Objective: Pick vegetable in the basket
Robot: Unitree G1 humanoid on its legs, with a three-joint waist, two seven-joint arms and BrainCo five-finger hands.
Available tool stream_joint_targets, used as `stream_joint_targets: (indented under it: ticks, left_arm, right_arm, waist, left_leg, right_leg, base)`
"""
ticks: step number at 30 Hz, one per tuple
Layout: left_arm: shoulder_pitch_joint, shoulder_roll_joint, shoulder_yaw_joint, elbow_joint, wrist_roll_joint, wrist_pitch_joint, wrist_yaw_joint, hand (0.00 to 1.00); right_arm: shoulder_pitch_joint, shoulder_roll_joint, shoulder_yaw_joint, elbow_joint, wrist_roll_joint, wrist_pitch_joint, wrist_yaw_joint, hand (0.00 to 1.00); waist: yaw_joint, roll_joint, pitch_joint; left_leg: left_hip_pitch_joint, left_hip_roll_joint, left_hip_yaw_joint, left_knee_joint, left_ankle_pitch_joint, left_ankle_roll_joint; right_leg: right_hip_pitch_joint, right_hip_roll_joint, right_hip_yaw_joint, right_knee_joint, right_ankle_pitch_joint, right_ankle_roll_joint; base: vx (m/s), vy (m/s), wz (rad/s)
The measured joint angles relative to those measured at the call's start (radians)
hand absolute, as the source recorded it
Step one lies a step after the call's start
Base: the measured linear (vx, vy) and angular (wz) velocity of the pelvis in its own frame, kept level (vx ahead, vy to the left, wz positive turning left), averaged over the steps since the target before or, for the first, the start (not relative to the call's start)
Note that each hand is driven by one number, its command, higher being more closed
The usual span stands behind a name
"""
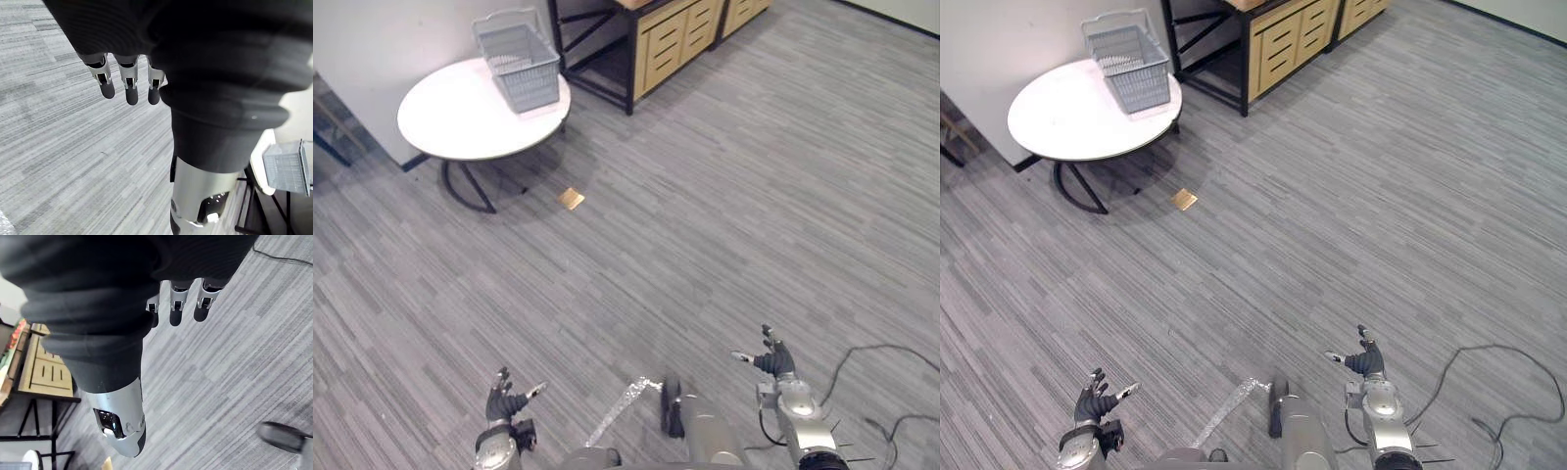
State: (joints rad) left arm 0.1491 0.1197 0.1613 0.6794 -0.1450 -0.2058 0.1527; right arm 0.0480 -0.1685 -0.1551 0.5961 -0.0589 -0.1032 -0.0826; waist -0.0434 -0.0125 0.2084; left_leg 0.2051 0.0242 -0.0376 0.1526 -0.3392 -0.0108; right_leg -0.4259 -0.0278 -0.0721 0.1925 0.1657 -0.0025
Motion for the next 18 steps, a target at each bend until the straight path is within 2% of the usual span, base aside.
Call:
stream_joint_targets:
  ticks: [1,2,3,4,5,6,7,8,9,10,12,13,14,15,16,17,18]
  left_arm:
    - [-0.014,-0.009,-0.003,0.009,0.0,0.001,0.0,0.0]
    - [-0.017,-0.012,-0.003,0.012,0.0,0.001,0.0,0.0]
    - [-0.017,-0.018,-0.002,0.022,0.0,0.002,0.0,0.0]
    - [-0.018,-0.039,-0.001,0.024,0.0,0.003,-0.001,0.0]
    - [-0.017,-0.056,-0.001,0.024,0.0,0.003,-0.001,0.0]
    - [-0.009,-0.073,-0.002,0.019,0.0,0.002,-0.008,0.0]
    - [-0.008,-0.076,-0.002,0.02,0.0,0.004,-0.014,0.0]
    - [-0.01,-0.08,-0.003,0.02,0.0,0.006,-0.02,0.0]
    - [-0.01,-0.083,-0.003,0.019,0.0,0.006,-0.021,0.0]
    - [-0.009,-0.086,-0.011,0.018,0.0,0.006,-0.021,0.0]
    - [0.001,-0.085,-0.024,0.015,0.0,0.005,-0.021,0.0]
    - [0.011,-0.085,-0.036,0.009,0.0,0.005,-0.022,0.0]
    - [0.018,-0.085,-0.04,0.005,0.0,0.005,-0.022,0.0]
    - [0.032,-0.086,-0.043,-0.003,0.0,0.004,-0.021,0.0]
    - [0.035,-0.086,-0.042,-0.003,0.0,0.005,-0.02,0.0]
    - [0.035,-0.085,-0.04,-0.003,0.0,0.005,-0.019,0.0]
    - [0.036,-0.08,-0.04,0.002,0.0,0.005,-0.017,0.0]
  right_arm:
    - [-0.001,0.0,-0.015,-0.008,-0.001,0.002,0.001,0.0]
    - [-0.002,0.002,-0.015,-0.011,-0.001,0.004,0.001,0.0]
    - [0.006,0.014,-0.01,-0.035,-0.001,0.007,0.005,0.0]
    - [0.032,0.021,-0.009,-0.074,-0.001,0.008,0.008,0.0]
    - [0.051,0.024,0.004,-0.097,0.0,0.005,0.008,0.0]
    - [0.06,0.036,0.021,-0.115,0.0,0.002,0.008,0.0]
    - [0.055,0.044,0.021,-0.115,0.001,0.001,0.006,0.0]
    - [0.058,0.068,0.019,-0.126,0.006,0.001,-0.002,0.0]
    - [0.06,0.078,0.019,-0.137,0.009,0.002,-0.004,0.0]
    - [0.074,0.09,0.029,-0.149,0.009,0.002,-0.005,0.0]
    - [0.075,0.083,0.048,-0.151,0.009,0.002,-0.005,0.0]
    - [0.066,0.081,0.058,-0.152,0.009,0.003,-0.005,0.0]
    - [0.064,0.078,0.057,-0.152,0.009,0.003,-0.005,0.0]
    - [0.058,0.072,0.055,-0.15,0.009,0.002,-0.006,0.0]
    - [0.058,0.068,0.054,-0.15,0.008,0.002,-0.006,0.0]
    - [0.058,0.06,0.054,-0.143,0.007,0.002,-0.008,0.0]
    - [0.057,0.053,0.054,-0.126,0.003,0.002,-0.009,0.0]
  waist:
    - [0.004,0.03,0.002]
    - [0.009,0.037,0.002]
    - [0.004,0.046,0.004]
    - [-0.005,0.058,0.008]
    - [0.001,0.061,0.008]
    - [0.012,0.067,0.007]
    - [0.015,0.068,0.008]
    - [0.03,0.064,0.009]
    - [0.034,0.062,0.01]
    - [0.047,0.049,0.008]
    - [0.06,0.037,0.014]
    - [0.062,0.042,0.011]
    - [0.065,0.041,0.01]
    - [0.069,0.046,0.006]
    - [0.073,0.053,0.002]
    - [0.09,0.064,-0.005]
    - [0.094,0.078,-0.016]
  left_leg:
    - [-0.005,0.033,-0.017,0.052,0.005,-0.01]
    - [-0.012,0.045,-0.018,0.086,0.017,-0.03]
    - [-0.048,0.057,-0.018,0.216,0.055,-0.092]
    - [-0.12,0.08,-0.012,0.442,0.14,-0.149]
    - [-0.19,0.102,0.001,0.62,0.275,-0.175]
    - [-0.278,0.168,0.057,0.83,0.351,-0.161]
    - [-0.327,0.201,0.094,0.917,0.328,-0.129]
    - [-0.411,0.242,0.151,1.018,0.283,-0.063]
    - [-0.445,0.257,0.179,1.035,0.265,-0.037]
    - [-0.514,0.261,0.248,0.982,0.235,-0.017]
    - [-0.571,0.25,0.303,0.833,0.209,-0.011]
    - [-0.602,0.224,0.335,0.605,0.212,-0.016]
    - [-0.601,0.202,0.336,0.477,0.222,-0.028]
    - [-0.592,0.164,0.322,0.226,0.261,-0.074]
    - [-0.592,0.152,0.311,0.123,0.284,-0.094]
    - [-0.594,0.148,0.31,0.001,0.307,-0.095]
    - [-0.591,0.145,0.311,-0.031,0.358,-0.06]
  right_leg:
    - [-0.012,0.019,-0.026,0.085,-0.055,-0.041]
    - [-0.012,0.023,-0.039,0.12,-0.083,-0.048]
    - [0.02,0.025,-0.066,0.165,-0.148,-0.06]
    - [0.093,0.029,-0.101,0.165,-0.199,-0.066]
    - [0.157,0.033,-0.113,0.149,-0.229,-0.075]
    - [0.237,0.055,-0.116,0.111,-0.253,-0.09]
    - [0.276,0.065,-0.115,0.091,-0.263,-0.096]
    - [0.348,0.075,-0.112,0.052,-0.282,-0.099]
    - [0.386,0.077,-0.111,0.026,-0.29,-0.101]
    - [0.463,0.064,-0.1,-0.022,-0.305,-0.092]
    - [0.522,0.049,-0.086,-0.062,-0.32,-0.08]
    - [0.564,0.032,-0.076,-0.087,-0.338,-0.064]
    - [0.572,0.024,-0.07,-0.094,-0.348,-0.054]
    - [0.605,0.01,-0.056,-0.108,-0.368,-0.036]
    - [0.617,0.01,-0.049,-0.118,-0.377,-0.027]
    - [0.645,0.01,-0.031,-0.132,-0.4,-0.004]
    - [0.681,0.005,-0.018,-0.13,-0.424,0.023]
  base:
    - [0.6,-0.228,0.46]
    - [0.71,-0.271,0.38]
    - [0.72,-0.266,0.56]
    - [0.58,-0.228,0.7]
    - [0.56,-0.216,0.53]
    - [0.42,-0.157,0.17]
    - [0.6,-0.191,0.02]
    - [0.4,-0.114,0.02]
    - [0.57,-0.129,-0.01]
    - [0.45,-0.06,-0.1]
    - [0.5,-0.019,-0.17]
    - [0.39,0.051,-0.17]
    - [0.49,0.105,-0.28]
    - [0.42,0.114,-0.26]
    - [0.66,0.241,-0.39]
    - [0.72,0.308,-0.39]
    - [0.72,0.334,-0.39]
